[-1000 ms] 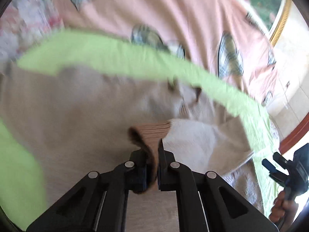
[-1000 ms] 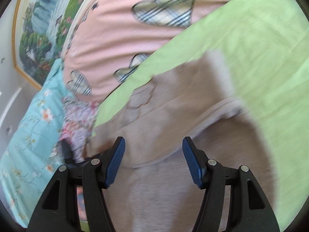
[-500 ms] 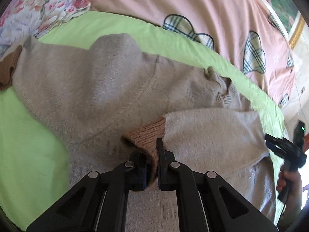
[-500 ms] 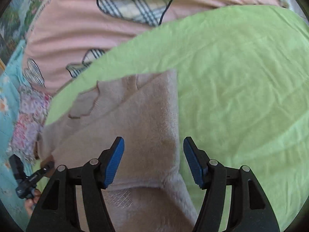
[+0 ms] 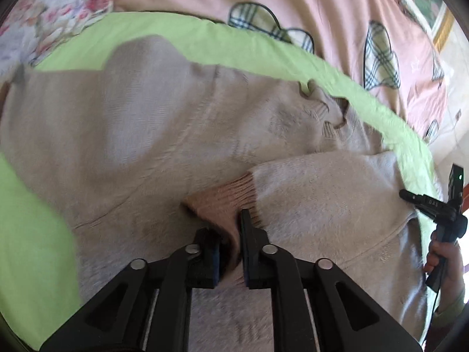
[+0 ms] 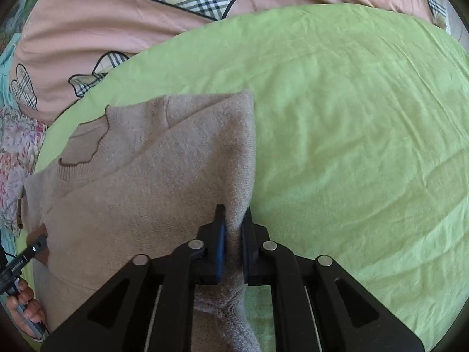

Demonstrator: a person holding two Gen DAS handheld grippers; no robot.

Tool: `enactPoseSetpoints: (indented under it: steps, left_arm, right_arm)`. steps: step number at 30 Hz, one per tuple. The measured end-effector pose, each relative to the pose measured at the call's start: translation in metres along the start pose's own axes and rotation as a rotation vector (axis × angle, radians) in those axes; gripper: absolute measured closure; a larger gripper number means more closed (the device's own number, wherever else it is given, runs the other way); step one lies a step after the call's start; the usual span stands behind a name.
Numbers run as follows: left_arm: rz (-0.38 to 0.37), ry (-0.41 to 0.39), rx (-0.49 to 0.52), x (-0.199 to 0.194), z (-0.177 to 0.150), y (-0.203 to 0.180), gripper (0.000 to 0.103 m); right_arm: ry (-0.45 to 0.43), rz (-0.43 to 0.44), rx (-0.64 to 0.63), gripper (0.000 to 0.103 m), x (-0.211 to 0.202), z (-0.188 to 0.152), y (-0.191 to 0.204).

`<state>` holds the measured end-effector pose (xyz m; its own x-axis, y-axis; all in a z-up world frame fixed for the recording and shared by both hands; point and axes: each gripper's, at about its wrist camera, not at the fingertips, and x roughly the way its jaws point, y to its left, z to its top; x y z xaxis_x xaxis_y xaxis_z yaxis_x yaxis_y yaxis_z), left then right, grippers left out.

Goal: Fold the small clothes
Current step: 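Grasp the other brown cuff with the left tool, then fold the held sleeve across the sweater body with the left tool and release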

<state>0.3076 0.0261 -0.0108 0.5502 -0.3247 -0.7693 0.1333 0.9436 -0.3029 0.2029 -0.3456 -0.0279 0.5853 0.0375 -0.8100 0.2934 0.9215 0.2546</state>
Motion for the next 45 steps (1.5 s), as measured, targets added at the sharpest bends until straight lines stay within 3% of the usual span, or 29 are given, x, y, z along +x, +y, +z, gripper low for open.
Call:
enactPoseSetpoints:
  steps: [2, 5, 10, 15, 22, 26, 31, 33, 34, 35, 40, 45]
  left_arm:
    - [0.004, -0.020, -0.005, -0.013, -0.005, 0.007, 0.087]
    - [0.003, -0.028, -0.041, -0.028, -0.017, 0.023, 0.087]
    - [0.030, -0.044, -0.105, -0.051, -0.035, 0.051, 0.087]
    - [0.062, -0.059, -0.173, -0.071, -0.038, 0.092, 0.071]
    - [0.143, -0.126, -0.344, -0.093, -0.016, 0.168, 0.039]
    - [0.096, -0.157, -0.492, -0.100, 0.011, 0.225, 0.032]
    - [0.068, -0.179, -0.619, -0.096, 0.033, 0.274, 0.032]
    - [0.068, -0.181, -0.643, -0.089, 0.041, 0.284, 0.038]
    - [0.068, -0.188, -0.648, -0.085, 0.044, 0.292, 0.058]
    - [0.058, -0.187, -0.644, -0.083, 0.047, 0.296, 0.098]
    - [0.054, -0.227, -0.610, -0.091, 0.046, 0.277, 0.097]
    - [-0.049, -0.285, -0.510, -0.125, 0.036, 0.216, 0.098]
  right_arm:
    - [-0.040, -0.002, 0.016, 0.072, -0.018, -0.005, 0.001]
    - [-0.078, 0.092, 0.011, 0.061, -0.045, -0.024, 0.013]
    - [-0.047, 0.224, 0.008, 0.060, -0.058, -0.067, 0.043]
    - [0.025, 0.299, -0.005, 0.058, -0.058, -0.102, 0.074]
    - [0.074, 0.342, -0.037, 0.050, -0.061, -0.124, 0.100]
    - [0.093, 0.344, -0.056, 0.049, -0.063, -0.134, 0.110]
    - [0.119, 0.338, -0.059, 0.049, -0.057, -0.140, 0.116]
    - [0.129, 0.340, -0.061, 0.049, -0.055, -0.140, 0.117]
    - [0.131, 0.336, -0.065, 0.049, -0.054, -0.141, 0.119]
    - [0.132, 0.336, -0.068, 0.049, -0.054, -0.140, 0.121]
    - [0.121, 0.340, -0.079, 0.049, -0.058, -0.142, 0.124]
    - [0.107, 0.351, -0.068, 0.049, -0.064, -0.142, 0.121]
